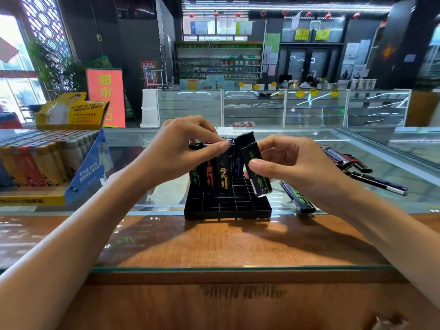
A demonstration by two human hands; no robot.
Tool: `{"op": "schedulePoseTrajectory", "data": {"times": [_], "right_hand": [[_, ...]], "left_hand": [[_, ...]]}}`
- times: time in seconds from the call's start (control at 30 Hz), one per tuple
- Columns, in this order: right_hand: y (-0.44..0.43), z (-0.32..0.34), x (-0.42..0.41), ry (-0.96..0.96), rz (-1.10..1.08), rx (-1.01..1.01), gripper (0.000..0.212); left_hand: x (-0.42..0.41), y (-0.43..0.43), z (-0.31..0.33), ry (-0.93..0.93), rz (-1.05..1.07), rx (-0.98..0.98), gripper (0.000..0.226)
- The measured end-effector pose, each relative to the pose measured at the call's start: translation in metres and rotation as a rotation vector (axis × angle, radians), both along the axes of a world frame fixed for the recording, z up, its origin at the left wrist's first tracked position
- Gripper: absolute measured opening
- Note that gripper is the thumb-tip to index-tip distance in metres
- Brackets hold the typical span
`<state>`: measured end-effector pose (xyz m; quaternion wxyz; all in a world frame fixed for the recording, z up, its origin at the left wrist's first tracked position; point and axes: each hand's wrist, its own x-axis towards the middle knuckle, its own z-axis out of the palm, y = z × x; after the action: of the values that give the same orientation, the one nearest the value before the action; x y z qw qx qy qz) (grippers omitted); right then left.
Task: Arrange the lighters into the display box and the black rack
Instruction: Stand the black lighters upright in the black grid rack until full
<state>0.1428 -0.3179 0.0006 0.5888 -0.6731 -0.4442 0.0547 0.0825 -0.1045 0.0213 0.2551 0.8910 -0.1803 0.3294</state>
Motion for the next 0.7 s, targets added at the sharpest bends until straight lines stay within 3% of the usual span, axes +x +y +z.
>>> {"op": "schedulePoseTrajectory", "data": {"times": [0.1,0.2,0.37,0.7], "right_hand": [[0.003,-0.001,-0.002,-0.025,-0.014,0.014,0.034],[0.009,-0.003,-0.004,-0.057,-0.018,0.007,0.032],[0.005,-0.003,0.000,-0.069,-0.070,0.020,0.023],[-0.054,-0.005,0.009,-0.073,-0.304,-0.027,0.012]], "left_hand": [[-0.005,-0.008,0.003,0.026,-0.138,-0.138,0.031],[-0.007,-0.018,0.003,0.087,-0.267,-0.258,0.022],[-0.016,0.005,0.000,0.061,-0.233,-0.363,0.021],[-0.019,0.032,-0.007,0.069,0.018,-0.155,0.029]]}}
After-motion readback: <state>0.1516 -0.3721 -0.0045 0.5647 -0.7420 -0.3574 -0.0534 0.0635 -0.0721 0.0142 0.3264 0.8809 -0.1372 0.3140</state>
